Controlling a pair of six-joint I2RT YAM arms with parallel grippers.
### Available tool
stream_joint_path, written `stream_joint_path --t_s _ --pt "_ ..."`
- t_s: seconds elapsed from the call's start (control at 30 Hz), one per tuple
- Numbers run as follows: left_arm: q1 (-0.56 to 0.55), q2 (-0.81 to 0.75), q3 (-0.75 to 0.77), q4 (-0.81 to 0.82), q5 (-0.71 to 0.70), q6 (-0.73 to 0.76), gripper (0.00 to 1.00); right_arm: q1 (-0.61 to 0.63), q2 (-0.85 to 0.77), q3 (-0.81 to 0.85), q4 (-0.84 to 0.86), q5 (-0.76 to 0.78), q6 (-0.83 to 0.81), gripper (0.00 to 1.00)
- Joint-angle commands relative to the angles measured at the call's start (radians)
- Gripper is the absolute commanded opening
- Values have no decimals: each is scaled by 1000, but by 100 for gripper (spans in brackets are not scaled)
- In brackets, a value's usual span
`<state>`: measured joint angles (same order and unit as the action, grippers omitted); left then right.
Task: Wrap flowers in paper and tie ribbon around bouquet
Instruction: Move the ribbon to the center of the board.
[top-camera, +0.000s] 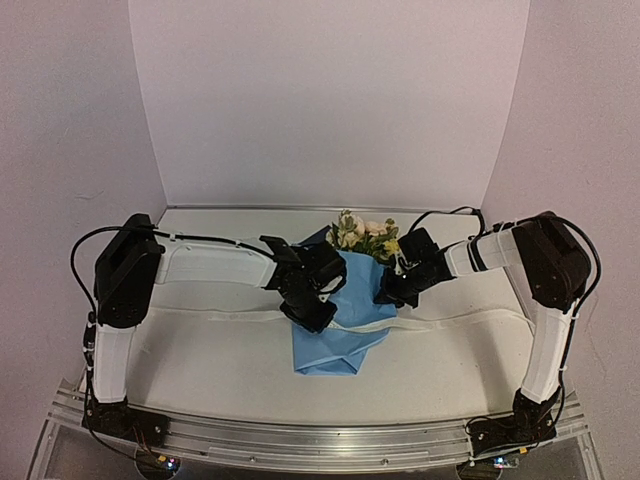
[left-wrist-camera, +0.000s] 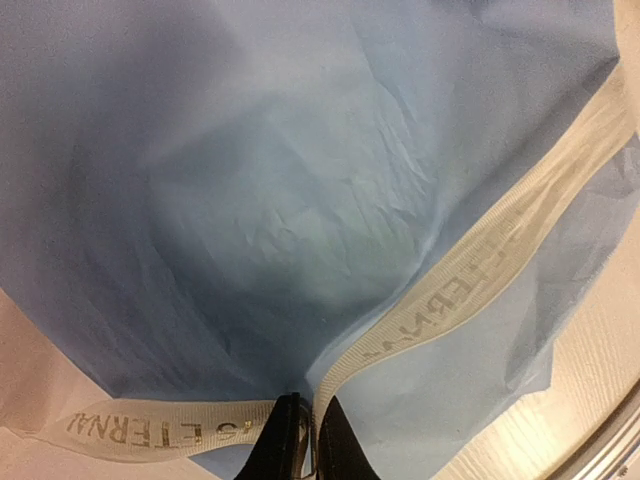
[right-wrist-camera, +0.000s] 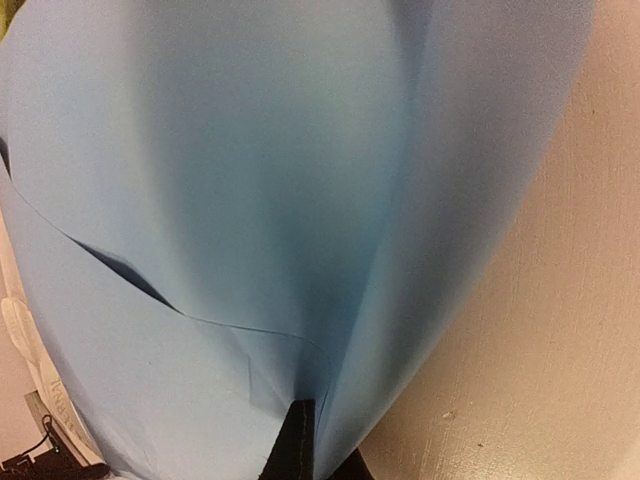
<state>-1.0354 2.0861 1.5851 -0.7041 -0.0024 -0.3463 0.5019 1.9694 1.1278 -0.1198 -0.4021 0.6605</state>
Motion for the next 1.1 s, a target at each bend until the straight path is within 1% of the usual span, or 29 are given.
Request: stream_joint_path --t_s 0.0,0.2,0.33,0.5,0.67,0.83,1.0,1.07 --pt "-7 -113 -60 53 121 -9 5 3 8 47 -11 61 24 0" --pt "-52 -200 -178 110 257 3 5 7 30 79 -17 93 55 0" --pt "-98 -231 -249 140 299 -6 5 12 43 113 -36 117 70 0" --pt "-127 -261 -334 203 330 -35 4 14 78 173 -75 144 114 0" --pt "-141 -267 -380 239 300 -68 5 22 100 210 -77 130 156 0" --pt "-140 -233 -383 245 239 -124 7 23 75 215 -97 111 250 0" --pt "-138 -197 -379 233 153 -188 19 23 58 232 -157 85 303 0" --pt "-136 -184 -372 240 138 -199 23 21 51 234 -169 76 316 0"
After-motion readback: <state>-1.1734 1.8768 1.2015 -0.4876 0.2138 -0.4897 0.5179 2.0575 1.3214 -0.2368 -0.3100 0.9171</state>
